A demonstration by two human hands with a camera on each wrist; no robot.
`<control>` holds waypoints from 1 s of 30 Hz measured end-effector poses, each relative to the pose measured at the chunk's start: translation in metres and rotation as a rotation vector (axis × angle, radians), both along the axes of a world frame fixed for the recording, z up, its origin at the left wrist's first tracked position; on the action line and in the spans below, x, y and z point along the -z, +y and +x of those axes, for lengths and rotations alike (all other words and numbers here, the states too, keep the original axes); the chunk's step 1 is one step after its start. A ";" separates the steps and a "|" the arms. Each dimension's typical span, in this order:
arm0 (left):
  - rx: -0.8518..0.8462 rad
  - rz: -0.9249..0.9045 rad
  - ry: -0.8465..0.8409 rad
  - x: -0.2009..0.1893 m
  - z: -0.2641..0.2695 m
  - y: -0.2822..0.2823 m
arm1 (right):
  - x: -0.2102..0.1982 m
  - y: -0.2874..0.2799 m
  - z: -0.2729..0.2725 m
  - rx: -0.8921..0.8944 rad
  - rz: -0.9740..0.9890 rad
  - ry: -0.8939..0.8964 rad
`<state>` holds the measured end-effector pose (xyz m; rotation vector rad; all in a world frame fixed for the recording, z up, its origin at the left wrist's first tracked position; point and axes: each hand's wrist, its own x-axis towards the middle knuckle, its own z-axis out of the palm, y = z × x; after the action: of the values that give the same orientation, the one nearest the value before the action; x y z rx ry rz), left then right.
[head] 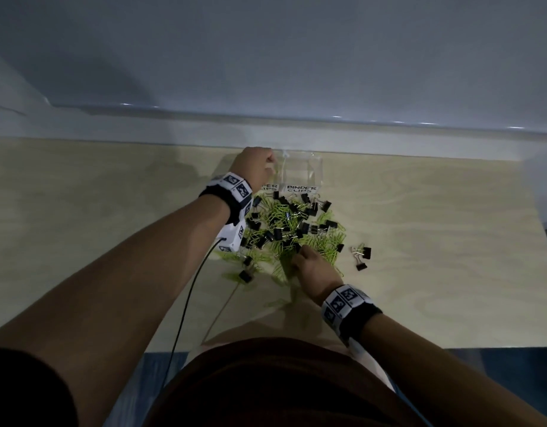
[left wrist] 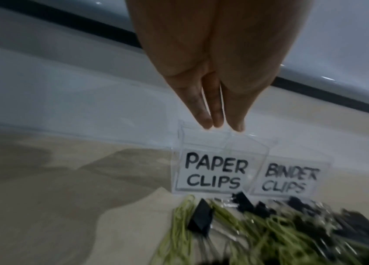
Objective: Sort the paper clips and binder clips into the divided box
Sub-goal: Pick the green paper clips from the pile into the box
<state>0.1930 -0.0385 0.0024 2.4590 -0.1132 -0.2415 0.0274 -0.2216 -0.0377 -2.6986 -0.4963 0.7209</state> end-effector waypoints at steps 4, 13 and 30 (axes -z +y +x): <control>0.135 0.032 -0.037 0.001 -0.048 -0.004 | -0.001 -0.006 0.004 0.048 0.155 -0.099; 0.373 0.317 0.250 0.041 -0.144 -0.020 | -0.003 -0.029 0.019 0.563 0.428 0.109; 0.272 0.173 0.238 0.040 -0.139 0.005 | -0.061 0.072 0.190 0.522 0.421 0.091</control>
<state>0.0540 -0.0331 -0.0371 2.5598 -0.3364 -0.6850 0.2174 -0.1494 0.0235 -2.2380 0.0824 0.5138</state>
